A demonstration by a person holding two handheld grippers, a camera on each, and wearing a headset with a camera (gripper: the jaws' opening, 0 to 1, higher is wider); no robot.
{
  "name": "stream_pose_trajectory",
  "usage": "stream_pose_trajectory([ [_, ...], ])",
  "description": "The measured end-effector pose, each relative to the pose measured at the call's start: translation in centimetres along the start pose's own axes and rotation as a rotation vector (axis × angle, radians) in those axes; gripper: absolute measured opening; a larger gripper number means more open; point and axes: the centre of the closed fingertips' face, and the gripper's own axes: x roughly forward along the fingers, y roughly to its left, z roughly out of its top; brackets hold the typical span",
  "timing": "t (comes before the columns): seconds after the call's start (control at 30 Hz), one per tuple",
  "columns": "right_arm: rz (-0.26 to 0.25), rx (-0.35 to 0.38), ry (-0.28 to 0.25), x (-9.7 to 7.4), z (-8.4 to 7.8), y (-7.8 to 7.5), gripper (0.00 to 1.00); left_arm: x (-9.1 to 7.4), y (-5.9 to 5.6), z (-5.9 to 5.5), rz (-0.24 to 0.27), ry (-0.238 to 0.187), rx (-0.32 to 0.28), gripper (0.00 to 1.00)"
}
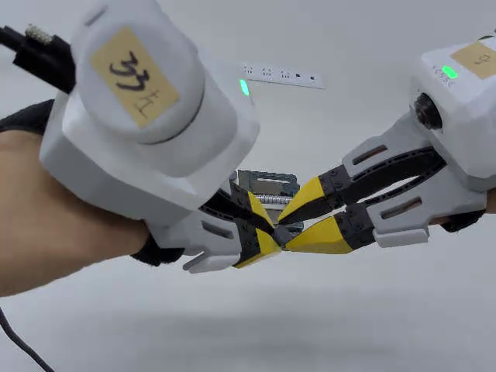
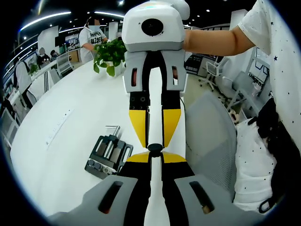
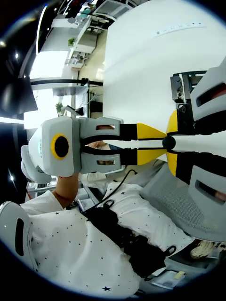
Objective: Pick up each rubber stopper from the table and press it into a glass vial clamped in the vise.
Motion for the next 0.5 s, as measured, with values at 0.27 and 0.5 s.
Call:
stream_pose_trajectory([
  [0.27, -0.001, -0.002, 0.003, 0.06, 0.13, 0.01, 0.07, 0.12, 0.41, -0.29, 0.001, 0.007, 0.013, 0.03],
  [0.5, 0.005, 0.008, 0.004, 0.08, -0.01, 0.16, 0.08, 0.33, 0.35, -0.28, -0.004, 0.008, 0.013, 0.03],
])
